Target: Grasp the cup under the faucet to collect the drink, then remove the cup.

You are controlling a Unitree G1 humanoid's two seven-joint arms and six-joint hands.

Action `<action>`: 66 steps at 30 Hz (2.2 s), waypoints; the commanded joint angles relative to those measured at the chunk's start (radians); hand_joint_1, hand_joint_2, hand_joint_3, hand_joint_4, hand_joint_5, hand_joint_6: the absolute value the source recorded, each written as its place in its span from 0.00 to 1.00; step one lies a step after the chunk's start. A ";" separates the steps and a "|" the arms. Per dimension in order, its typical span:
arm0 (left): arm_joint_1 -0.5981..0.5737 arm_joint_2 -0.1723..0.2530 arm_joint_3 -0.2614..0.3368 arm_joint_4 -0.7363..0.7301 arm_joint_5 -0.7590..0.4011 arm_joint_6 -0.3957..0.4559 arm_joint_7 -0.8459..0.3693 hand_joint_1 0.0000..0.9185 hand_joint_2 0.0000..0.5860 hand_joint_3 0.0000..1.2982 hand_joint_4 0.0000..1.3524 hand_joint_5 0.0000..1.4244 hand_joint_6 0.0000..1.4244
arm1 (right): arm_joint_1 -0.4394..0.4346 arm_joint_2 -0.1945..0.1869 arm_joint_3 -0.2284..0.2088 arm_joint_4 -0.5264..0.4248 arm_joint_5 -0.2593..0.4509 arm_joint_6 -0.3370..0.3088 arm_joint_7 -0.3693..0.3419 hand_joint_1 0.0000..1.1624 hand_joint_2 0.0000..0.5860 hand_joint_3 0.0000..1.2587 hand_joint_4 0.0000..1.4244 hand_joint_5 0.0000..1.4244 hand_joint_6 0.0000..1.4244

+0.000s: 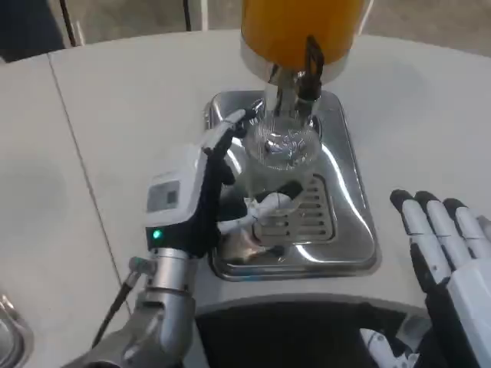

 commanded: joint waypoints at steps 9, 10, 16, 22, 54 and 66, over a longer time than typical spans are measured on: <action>0.266 0.160 0.041 -0.394 -0.003 -0.059 -0.119 0.36 0.13 0.15 0.18 0.48 0.59 | -0.099 0.058 0.023 0.032 0.048 0.057 -0.012 0.28 0.75 0.00 0.00 0.00 0.03; 0.300 0.179 0.057 -0.448 -0.002 -0.054 -0.134 0.36 0.13 0.14 0.16 0.46 0.56 | -0.112 0.066 0.027 0.032 0.056 0.069 -0.014 0.28 0.75 0.00 0.00 0.00 0.03; 0.535 0.298 0.181 -0.758 -0.028 -0.019 -0.268 0.21 0.16 0.01 0.00 0.15 0.17 | -0.234 0.084 0.034 0.048 0.134 0.175 0.014 0.28 0.76 0.00 0.00 0.00 0.03; 0.716 0.328 0.255 -0.954 -0.017 0.016 -0.374 0.00 0.21 0.00 0.00 0.03 0.04 | -0.346 0.055 0.041 0.084 0.163 0.255 0.036 0.29 0.76 0.00 0.00 0.00 0.03; 1.063 0.295 0.375 -1.298 0.135 0.092 -0.489 0.00 0.24 0.00 0.00 0.00 0.00 | -0.789 0.012 0.088 0.410 0.506 0.319 -0.229 0.34 0.82 0.00 0.00 0.00 0.03; 1.085 0.292 0.378 -1.295 0.134 0.094 -0.503 0.00 0.24 0.00 0.00 0.00 0.00 | -0.910 0.043 0.103 0.525 0.591 0.350 -0.256 0.34 0.86 0.00 0.00 0.00 0.04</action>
